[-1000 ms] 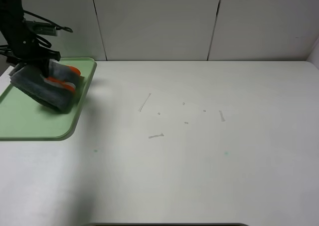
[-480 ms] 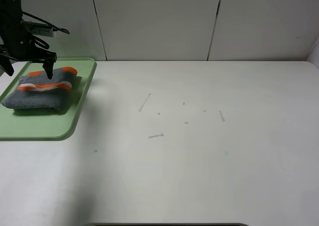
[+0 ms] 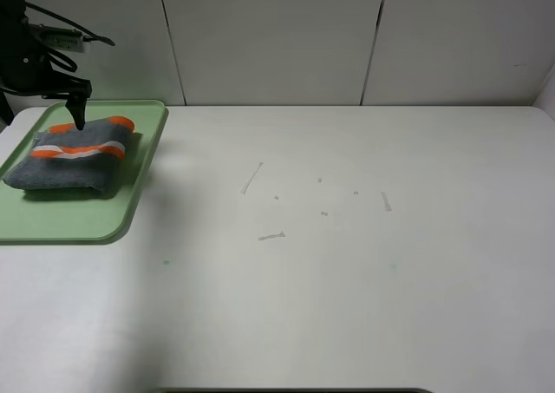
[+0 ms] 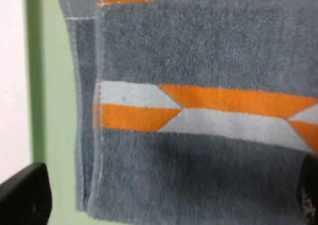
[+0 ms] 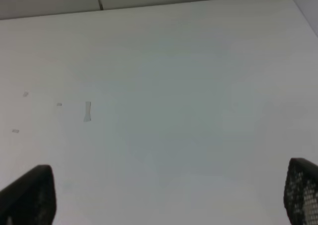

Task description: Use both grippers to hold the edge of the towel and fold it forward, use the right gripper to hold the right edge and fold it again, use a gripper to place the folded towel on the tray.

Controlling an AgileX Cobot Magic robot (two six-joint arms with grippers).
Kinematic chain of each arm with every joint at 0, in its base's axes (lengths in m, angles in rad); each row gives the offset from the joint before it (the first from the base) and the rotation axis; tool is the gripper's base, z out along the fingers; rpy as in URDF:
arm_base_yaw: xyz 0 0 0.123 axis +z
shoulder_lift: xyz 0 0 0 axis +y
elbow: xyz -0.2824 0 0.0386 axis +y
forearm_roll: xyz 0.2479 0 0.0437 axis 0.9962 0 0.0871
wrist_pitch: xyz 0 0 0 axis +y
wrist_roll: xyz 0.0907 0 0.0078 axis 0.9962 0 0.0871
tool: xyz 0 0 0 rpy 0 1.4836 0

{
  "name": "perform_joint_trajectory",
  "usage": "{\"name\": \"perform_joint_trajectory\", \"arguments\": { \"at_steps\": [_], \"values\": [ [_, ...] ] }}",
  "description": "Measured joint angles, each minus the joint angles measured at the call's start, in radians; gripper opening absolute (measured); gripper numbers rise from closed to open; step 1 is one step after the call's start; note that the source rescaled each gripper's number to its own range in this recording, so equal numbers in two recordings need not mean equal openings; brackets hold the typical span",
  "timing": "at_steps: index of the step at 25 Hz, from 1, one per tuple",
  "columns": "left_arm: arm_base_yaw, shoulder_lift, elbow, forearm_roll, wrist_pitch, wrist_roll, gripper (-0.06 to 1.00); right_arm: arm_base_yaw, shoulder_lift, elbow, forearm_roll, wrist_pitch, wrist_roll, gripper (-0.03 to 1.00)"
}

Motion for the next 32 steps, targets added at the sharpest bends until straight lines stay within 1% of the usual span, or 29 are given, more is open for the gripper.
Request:
{"name": "perform_joint_trajectory", "arguments": {
  "at_steps": [5, 9, 13, 17, 20, 23, 28, 32],
  "values": [
    [0.0, -0.066, 0.0, -0.003, 0.019, 0.0, 1.0, 0.0, 0.0, 0.0, 0.0, 0.0, 0.0, 1.0],
    [0.0, -0.116, 0.0, -0.034, 0.042, 0.006, 1.0, 0.0, 0.0, 0.0, 0.0, 0.0, 0.0, 1.0],
    [-0.002, -0.171, 0.0, -0.083, 0.072, 0.06, 1.0, 0.0, 0.0, 0.0, 0.0, 0.0, 0.0, 1.0],
    [-0.004, -0.216, 0.0, -0.149, 0.112, 0.113, 1.0, 0.0, 0.0, 0.0, 0.0, 0.0, 0.0, 1.0],
    [-0.004, -0.243, 0.0, -0.182, 0.144, 0.124, 1.0, 0.0, 0.0, 0.0, 0.0, 0.0, 0.0, 1.0],
    [-0.004, -0.27, 0.005, -0.198, 0.171, 0.131, 1.0, 0.0, 0.0, 0.0, 0.0, 0.0, 0.0, 1.0],
    [-0.01, -0.343, 0.057, -0.205, 0.182, 0.131, 1.0, 0.0, 0.0, 0.0, 0.0, 0.0, 0.0, 1.0],
    [-0.016, -0.434, 0.135, -0.207, 0.182, 0.131, 1.0, 0.0, 0.0, 0.0, 0.0, 0.0, 0.0, 1.0]
  ]
}}
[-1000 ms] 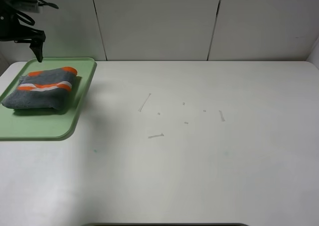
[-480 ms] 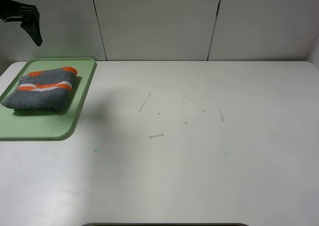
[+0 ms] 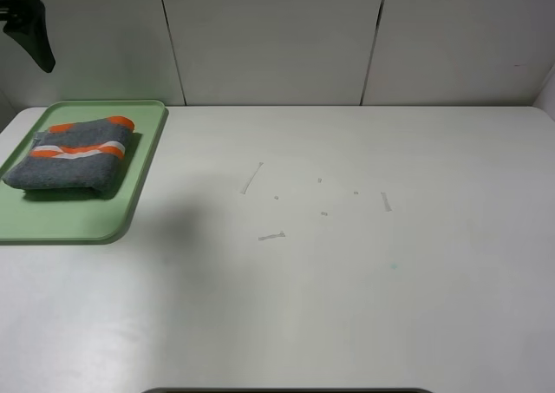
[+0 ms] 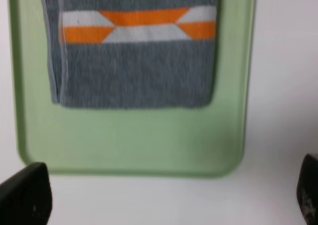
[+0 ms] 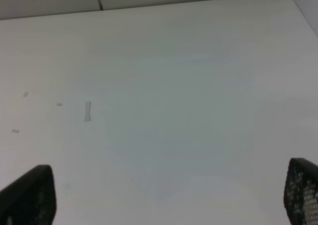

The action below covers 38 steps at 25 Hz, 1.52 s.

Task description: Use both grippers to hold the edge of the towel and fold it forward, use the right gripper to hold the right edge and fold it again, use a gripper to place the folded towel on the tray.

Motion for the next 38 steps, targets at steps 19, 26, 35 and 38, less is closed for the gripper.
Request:
{"name": "perform_joint_trajectory", "arguments": {
  "at_steps": [19, 26, 35, 38],
  "values": [
    [0.0, -0.54, 0.427, 0.0, 0.0, 0.002, 1.0, 0.0, 0.0, 0.0, 0.0, 0.0, 0.0, 1.0],
    [0.0, -0.803, 0.528, 0.0, 0.005, 0.002, 1.0, 0.0, 0.0, 0.0, 0.0, 0.0, 0.0, 1.0],
    [0.0, -1.083, 0.534, 0.018, 0.007, 0.086, 1.0, 0.0, 0.0, 0.0, 0.0, 0.0, 0.0, 1.0],
    [0.0, -1.143, 0.537, -0.019, 0.007, 0.116, 1.0, 0.0, 0.0, 0.0, 0.0, 0.0, 0.0, 1.0]
  ]
}}
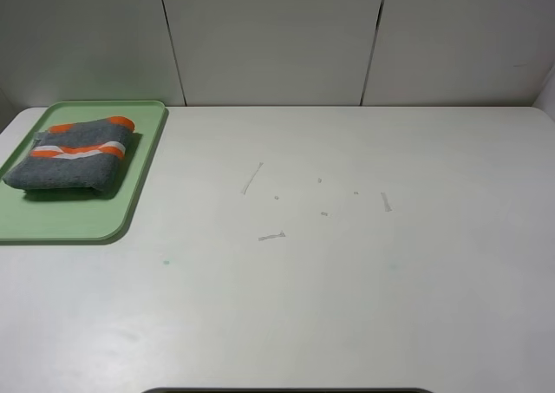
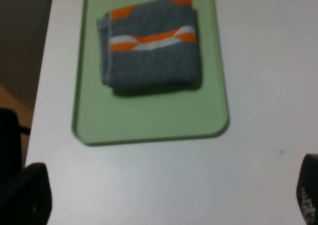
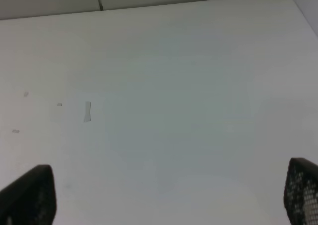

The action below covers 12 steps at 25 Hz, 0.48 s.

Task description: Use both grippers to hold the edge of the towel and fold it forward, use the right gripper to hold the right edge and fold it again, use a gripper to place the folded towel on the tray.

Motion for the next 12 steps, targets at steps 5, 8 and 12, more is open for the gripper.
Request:
{"name": "perform_joint_trajectory", "arguments": {
  "at_steps": [5, 8, 12],
  "values": [
    [-0.002, -0.089, 0.078, -0.039, 0.0, 0.008, 1.0, 0.0, 0.0, 0.0, 0.0, 0.0, 0.0, 1.0],
    [-0.002, -0.166, 0.157, -0.04, 0.0, 0.003, 1.0, 0.0, 0.0, 0.0, 0.0, 0.0, 0.0, 1.0],
    [-0.002, -0.275, 0.282, -0.04, -0.011, -0.038, 1.0, 0.0, 0.0, 0.0, 0.0, 0.0, 0.0, 1.0]
  ]
}}
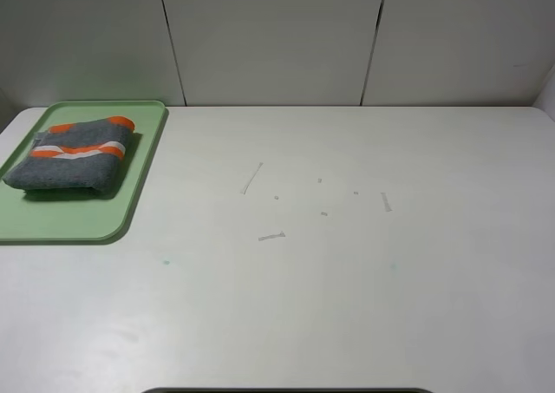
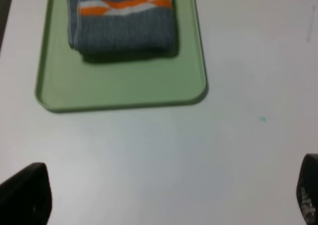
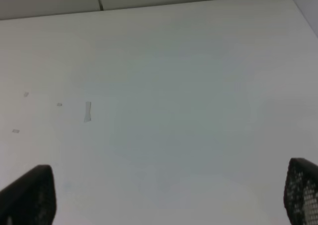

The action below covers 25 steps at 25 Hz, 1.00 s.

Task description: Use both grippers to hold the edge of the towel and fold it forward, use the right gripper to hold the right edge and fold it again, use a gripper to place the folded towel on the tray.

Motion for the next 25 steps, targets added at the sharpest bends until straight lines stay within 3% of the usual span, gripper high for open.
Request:
{"name": "perform_joint_trajectory", "arguments": {
  "at_steps": [9, 25],
  "values": [
    [0.0, -0.228, 0.228, 0.0, -0.134, -0.014, 1.0, 0.0, 0.0, 0.0, 0.0, 0.0, 0.0, 1.0],
    [-0.002, -0.248, 0.255, 0.002, -0.105, -0.015, 1.0, 0.0, 0.0, 0.0, 0.0, 0.0, 0.0, 1.0]
  ]
}}
